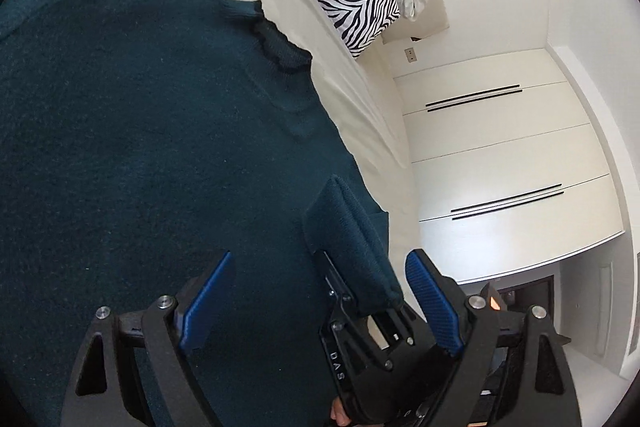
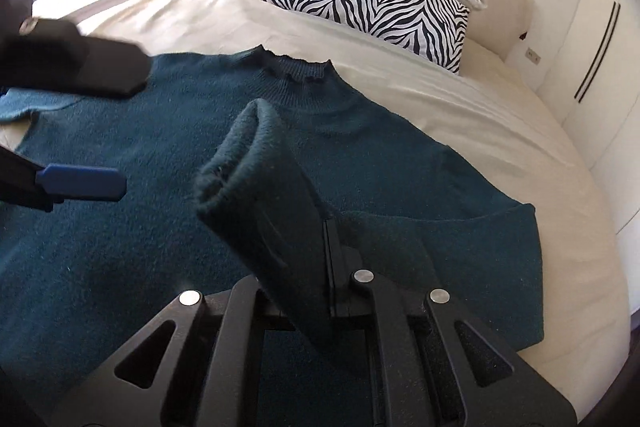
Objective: Fold small clothes
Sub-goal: 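Close the left gripper on the held cuff while the right gripper releases it, then carry the sleeve with the left gripper across the sweater body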
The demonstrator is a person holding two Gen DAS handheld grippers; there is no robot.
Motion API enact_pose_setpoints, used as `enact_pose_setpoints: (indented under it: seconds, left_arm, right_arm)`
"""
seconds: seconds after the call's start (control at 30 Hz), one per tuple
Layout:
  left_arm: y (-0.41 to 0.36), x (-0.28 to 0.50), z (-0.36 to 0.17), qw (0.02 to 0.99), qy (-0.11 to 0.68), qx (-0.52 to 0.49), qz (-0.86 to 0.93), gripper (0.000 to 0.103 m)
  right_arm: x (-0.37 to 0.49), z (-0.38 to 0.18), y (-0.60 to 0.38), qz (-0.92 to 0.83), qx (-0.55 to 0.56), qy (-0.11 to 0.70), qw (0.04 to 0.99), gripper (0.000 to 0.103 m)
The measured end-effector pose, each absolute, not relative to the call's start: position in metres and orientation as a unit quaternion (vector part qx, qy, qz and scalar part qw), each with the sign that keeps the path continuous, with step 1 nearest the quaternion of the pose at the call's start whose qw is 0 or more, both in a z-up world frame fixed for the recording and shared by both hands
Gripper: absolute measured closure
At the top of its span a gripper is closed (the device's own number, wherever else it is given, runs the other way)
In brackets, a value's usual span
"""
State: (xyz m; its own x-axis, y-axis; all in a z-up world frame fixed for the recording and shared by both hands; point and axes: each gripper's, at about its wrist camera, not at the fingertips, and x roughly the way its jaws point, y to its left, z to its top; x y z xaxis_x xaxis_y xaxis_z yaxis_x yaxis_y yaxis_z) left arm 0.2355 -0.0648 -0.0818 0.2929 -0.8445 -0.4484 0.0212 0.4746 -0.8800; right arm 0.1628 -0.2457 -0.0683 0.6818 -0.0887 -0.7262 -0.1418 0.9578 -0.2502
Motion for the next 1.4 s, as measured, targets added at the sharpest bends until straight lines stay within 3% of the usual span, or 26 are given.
enact_pose_setpoints:
  seconds: [0.37, 0.4, 0.43, 0.53, 0.6, 0.63, 0.67, 0.7, 0.77, 0.97, 1.1, 1.4]
  left_arm:
    - [-0.097, 0.261, -0.106, 0.632, 0.558, -0.429, -0.324, 0.018]
    - [-0.1, 0.263, -0.111, 0.625, 0.563, -0.432, -0.326, 0.032]
    - [-0.102, 0.265, -0.116, 0.614, 0.569, -0.437, -0.328, 0.056]
    - [-0.102, 0.265, -0.124, 0.605, 0.581, -0.438, -0.322, 0.084]
    - [-0.103, 0.264, -0.124, 0.609, 0.584, -0.428, -0.324, 0.092]
    - [-0.103, 0.263, -0.122, 0.614, 0.583, -0.423, -0.323, 0.093]
    - [-0.102, 0.263, -0.12, 0.619, 0.582, -0.419, -0.321, 0.093]
    - [-0.101, 0.263, -0.116, 0.622, 0.579, -0.416, -0.323, 0.093]
    - [-0.101, 0.269, -0.101, 0.641, 0.568, -0.4, -0.327, 0.093]
    - [-0.088, 0.3, -0.037, 0.719, 0.517, -0.329, -0.327, 0.093]
    - [-0.074, 0.318, -0.026, 0.764, 0.509, -0.268, -0.293, 0.093]
    - [-0.041, 0.337, -0.062, 0.764, 0.527, -0.278, -0.247, 0.093]
  right_arm:
    - [0.126, -0.075, -0.237, 0.022, -0.178, 0.388, 0.904, 0.094]
    - [0.124, -0.076, -0.239, 0.025, -0.174, 0.394, 0.902, 0.094]
    - [0.122, -0.076, -0.241, 0.028, -0.17, 0.399, 0.901, 0.093]
    - [0.112, -0.076, -0.253, 0.04, -0.137, 0.414, 0.899, 0.087]
    - [0.103, -0.074, -0.269, 0.042, -0.093, 0.42, 0.902, 0.075]
    - [0.099, -0.073, -0.277, 0.04, -0.068, 0.421, 0.903, 0.069]
    - [0.094, -0.07, -0.288, 0.038, -0.037, 0.419, 0.906, 0.052]
    - [0.088, -0.067, -0.3, 0.037, 0.002, 0.412, 0.91, 0.042]
    - [0.07, -0.061, -0.329, 0.039, 0.096, 0.399, 0.911, 0.036]
    - [0.043, -0.079, -0.421, 0.027, 0.364, 0.38, 0.85, 0.034]
    - [0.038, -0.104, -0.458, 0.032, 0.502, 0.354, 0.788, 0.034]
    - [0.066, -0.118, -0.47, 0.044, 0.584, 0.334, 0.738, 0.034]
